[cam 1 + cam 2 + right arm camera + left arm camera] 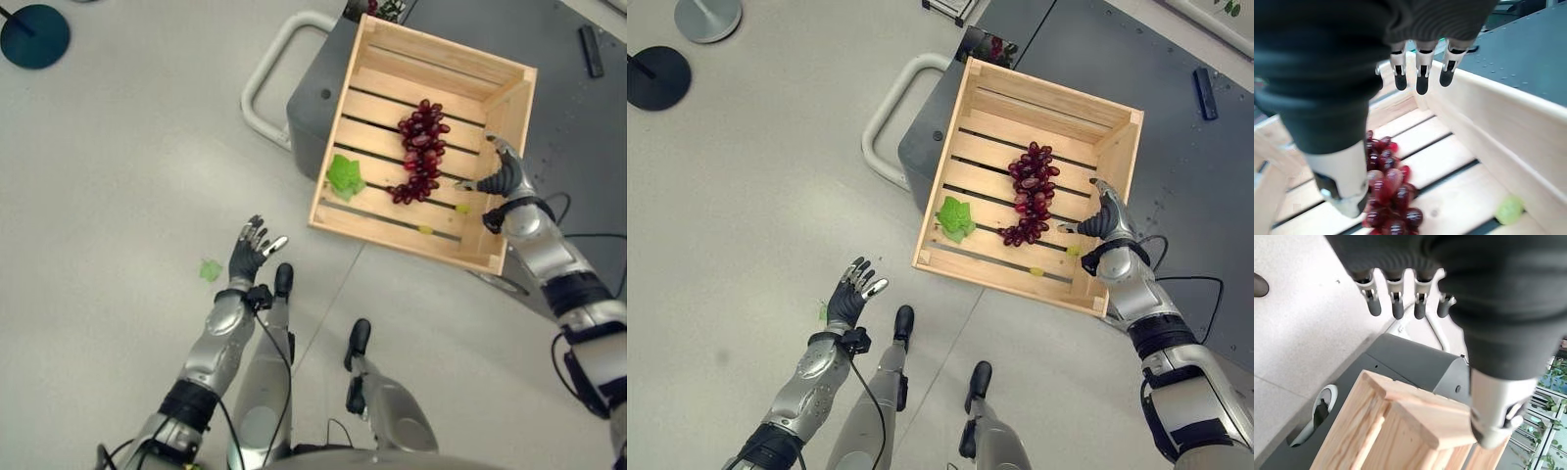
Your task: Pick up the fruits from the basket on one side to the basket on the other side
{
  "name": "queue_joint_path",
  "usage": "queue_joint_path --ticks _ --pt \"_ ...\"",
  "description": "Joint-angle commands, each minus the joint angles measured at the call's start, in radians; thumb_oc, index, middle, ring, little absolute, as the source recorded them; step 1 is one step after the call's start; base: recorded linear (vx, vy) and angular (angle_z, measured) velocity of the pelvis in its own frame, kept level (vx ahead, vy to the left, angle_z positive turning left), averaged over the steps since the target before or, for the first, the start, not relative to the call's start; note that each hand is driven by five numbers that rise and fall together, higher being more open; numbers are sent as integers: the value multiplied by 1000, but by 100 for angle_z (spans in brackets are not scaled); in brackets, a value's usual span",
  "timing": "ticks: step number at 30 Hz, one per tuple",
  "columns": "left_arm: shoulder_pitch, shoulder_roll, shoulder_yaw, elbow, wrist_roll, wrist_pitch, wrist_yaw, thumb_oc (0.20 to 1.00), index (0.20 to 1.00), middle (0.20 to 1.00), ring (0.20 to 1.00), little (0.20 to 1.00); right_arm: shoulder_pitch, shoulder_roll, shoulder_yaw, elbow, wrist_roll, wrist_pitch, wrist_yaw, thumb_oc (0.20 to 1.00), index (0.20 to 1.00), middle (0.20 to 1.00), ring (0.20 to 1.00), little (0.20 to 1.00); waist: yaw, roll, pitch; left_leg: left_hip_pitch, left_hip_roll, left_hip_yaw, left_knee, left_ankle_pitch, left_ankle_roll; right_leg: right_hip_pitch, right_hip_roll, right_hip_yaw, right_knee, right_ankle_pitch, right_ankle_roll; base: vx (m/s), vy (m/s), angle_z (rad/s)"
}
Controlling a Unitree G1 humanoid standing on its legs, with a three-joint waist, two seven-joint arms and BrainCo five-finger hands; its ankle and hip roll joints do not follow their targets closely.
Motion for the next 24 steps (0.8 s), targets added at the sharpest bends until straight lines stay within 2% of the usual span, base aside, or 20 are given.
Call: queue_joint_path --ticks 1,7,9,13,14,16,18,24 --pt "16 5 7 -60 4 -34 -21 1000 1000 1000 1000 1000 -97 -31 39 16 44 -24 -10 1000 1000 1000 1000 1000 4 -28 -14 8 40 5 89 -136 -61 -78 -72 24 122 -69 52 0 0 0" --pt "14 8 13 -61 9 -39 -18 1000 1000 1000 1000 1000 -171 -29 100 29 -9 -24 -1 1000 1000 1000 1000 1000 10 -26 -14 7 40 5 88 -135 -63 -78 -72 19 120 -66 55 0 0 0" --pt "5 14 16 -58 18 -43 -16 1000 1000 1000 1000 1000 -215 -81 170 -1 -145 -9 23 1000 1000 1000 1000 1000 14 -31 -14 4 41 3 87 -135 -65 -79 -72 16 120 -66 57 0 0 0" --pt "-3 20 21 -61 29 -44 -22 1000 1000 1000 1000 1000 -254 -145 241 -30 -268 2 59 1000 1000 1000 1000 1000 13 -36 -14 -2 42 -1 87 -134 -68 -81 -73 12 120 -66 59 2 -9 1" --pt "-4 27 18 -61 31 -44 -30 1000 1000 1000 1000 1000 -282 -189 301 -38 -358 8 90 1000 1000 1000 1000 1000 18 -42 -14 -4 42 -4 87 -132 -70 -80 -72 8 119 -65 60 6 -22 5" --pt "-6 27 17 -59 32 -44 -34 1000 1000 1000 1000 1000 -293 -200 323 -33 -382 8 102 1000 1000 1000 1000 1000 19 -43 -14 -6 42 -7 87 -131 -70 -79 -71 5 119 -65 61 9 -24 11" --pt "-14 34 4 -55 33 -42 -44 1000 1000 1000 1000 1000 -324 -221 402 -17 -466 5 135 1000 1000 1000 1000 1000 30 -52 -14 -11 42 -13 84 -127 -73 -80 -69 -2 117 -65 61 13 -37 12" --pt "-24 44 -8 -47 34 -40 -56 1000 1000 1000 1000 1000 -369 -217 502 18 -546 -5 176 1000 1000 1000 1000 1000 44 -67 -14 -23 47 -25 82 -120 -78 -81 -62 -14 116 -67 61 12 -32 4"
